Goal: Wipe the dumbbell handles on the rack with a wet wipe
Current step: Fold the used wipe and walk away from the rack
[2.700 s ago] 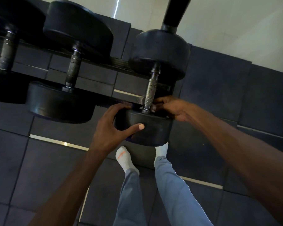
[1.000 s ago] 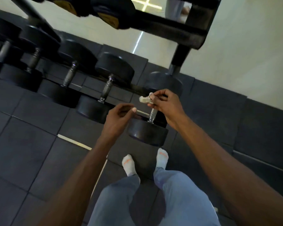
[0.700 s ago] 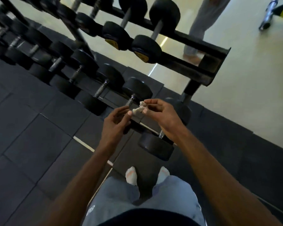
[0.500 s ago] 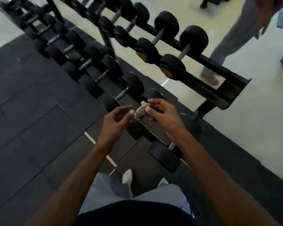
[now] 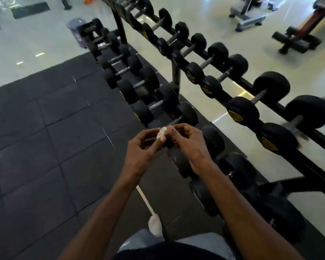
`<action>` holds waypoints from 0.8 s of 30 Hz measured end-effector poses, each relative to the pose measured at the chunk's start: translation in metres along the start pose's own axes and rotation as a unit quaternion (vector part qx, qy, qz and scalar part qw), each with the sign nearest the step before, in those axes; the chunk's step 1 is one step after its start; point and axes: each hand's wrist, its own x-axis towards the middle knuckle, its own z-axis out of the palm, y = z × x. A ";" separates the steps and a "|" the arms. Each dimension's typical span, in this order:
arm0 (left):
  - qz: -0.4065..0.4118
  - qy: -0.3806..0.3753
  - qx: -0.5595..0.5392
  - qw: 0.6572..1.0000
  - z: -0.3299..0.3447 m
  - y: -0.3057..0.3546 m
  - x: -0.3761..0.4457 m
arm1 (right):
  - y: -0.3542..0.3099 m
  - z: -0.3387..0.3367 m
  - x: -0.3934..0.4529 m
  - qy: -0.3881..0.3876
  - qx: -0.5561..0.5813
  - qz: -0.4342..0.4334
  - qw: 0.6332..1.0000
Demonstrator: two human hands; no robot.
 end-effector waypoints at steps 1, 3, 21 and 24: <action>0.004 0.004 0.006 1.000 -0.016 0.005 0.016 | -0.007 0.018 0.015 0.000 0.007 0.002 1.000; 0.003 0.021 0.017 1.000 -0.046 0.014 0.047 | -0.018 0.051 0.045 -0.004 0.024 0.015 1.000; -0.046 0.162 -0.006 0.986 -0.279 0.054 0.397 | -0.098 0.326 0.394 -0.111 0.149 0.105 0.977; -0.042 0.191 -0.025 0.980 -0.327 0.073 0.457 | -0.126 0.378 0.458 -0.125 0.165 0.120 0.971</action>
